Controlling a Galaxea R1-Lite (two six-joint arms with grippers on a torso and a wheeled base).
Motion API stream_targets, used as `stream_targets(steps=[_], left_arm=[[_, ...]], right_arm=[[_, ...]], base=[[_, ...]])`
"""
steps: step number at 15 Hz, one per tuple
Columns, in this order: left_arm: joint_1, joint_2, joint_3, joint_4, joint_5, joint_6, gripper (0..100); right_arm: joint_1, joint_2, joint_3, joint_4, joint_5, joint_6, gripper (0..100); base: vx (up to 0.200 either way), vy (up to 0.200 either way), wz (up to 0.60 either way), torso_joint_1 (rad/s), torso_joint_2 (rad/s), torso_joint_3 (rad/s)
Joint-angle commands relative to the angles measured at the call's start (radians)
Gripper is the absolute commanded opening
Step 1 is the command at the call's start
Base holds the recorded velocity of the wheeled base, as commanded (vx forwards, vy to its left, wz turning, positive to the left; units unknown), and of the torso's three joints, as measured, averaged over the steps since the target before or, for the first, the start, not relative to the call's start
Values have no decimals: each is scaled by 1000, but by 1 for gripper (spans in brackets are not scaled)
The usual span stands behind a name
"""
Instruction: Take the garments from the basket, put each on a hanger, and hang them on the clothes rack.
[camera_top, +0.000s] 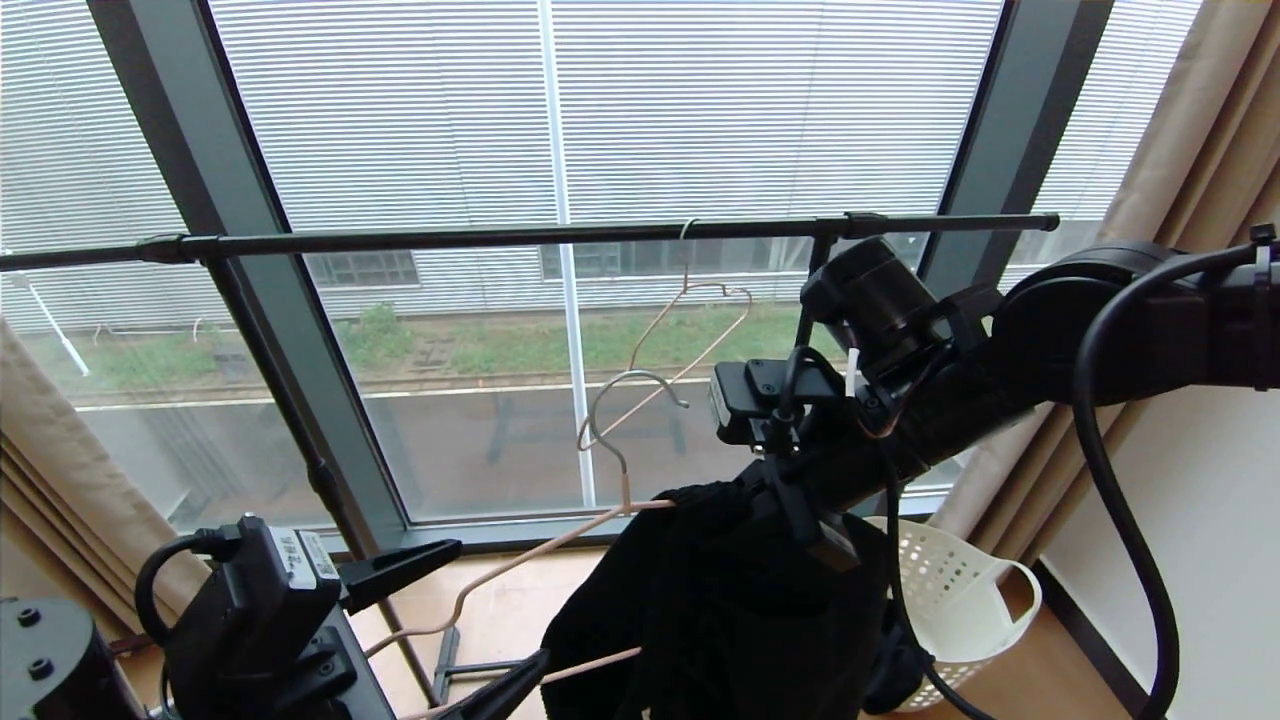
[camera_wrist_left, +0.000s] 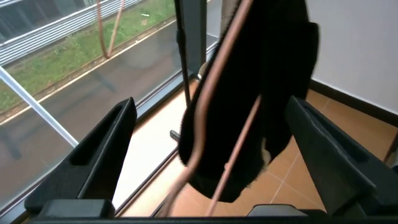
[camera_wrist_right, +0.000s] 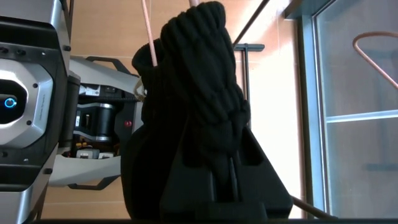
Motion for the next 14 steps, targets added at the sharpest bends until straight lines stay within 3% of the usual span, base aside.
stream_targets(steps=[1,3,6,7,8,10,11,13,14], left_arm=[[103,-6,-12,0,-58,-2,100],[192,-6,-42,0,-105,-37,100],[273,-26,-79,0,-217,-166,100],[327,-29,-91,0,-294,-214,100],[333,-29,-93,0,-302,-218,100],[480,-26,-141,1,-473,-379,100],[500,-24,-150,1,-493,-399,100],[637,16,-188,1,-648,-502,100],[681,39,-196,1,-699,-508,100]], right_arm=[[-1,-9,4,0,0,-1,0],[-2,-15,4,-2,-1,-1,0],[-24,-17,5,-2,-1,-1,0],[-28,-17,10,-2,-1,-1,0],[-28,-17,10,-2,0,-1,0],[-47,-35,35,-5,10,-4,0],[-51,-40,39,-5,10,-6,0],[-65,-73,68,-10,53,-7,0],[-77,-83,75,-10,60,-7,0]], base=[[0,0,0,0,0,0],[0,0,0,0,0,0],[0,0,0,0,0,0],[0,0,0,0,0,0],[0,0,0,0,0,0],[0,0,0,0,0,0],[0,0,0,0,0,0],[0,0,0,0,0,0],[0,0,0,0,0,0]])
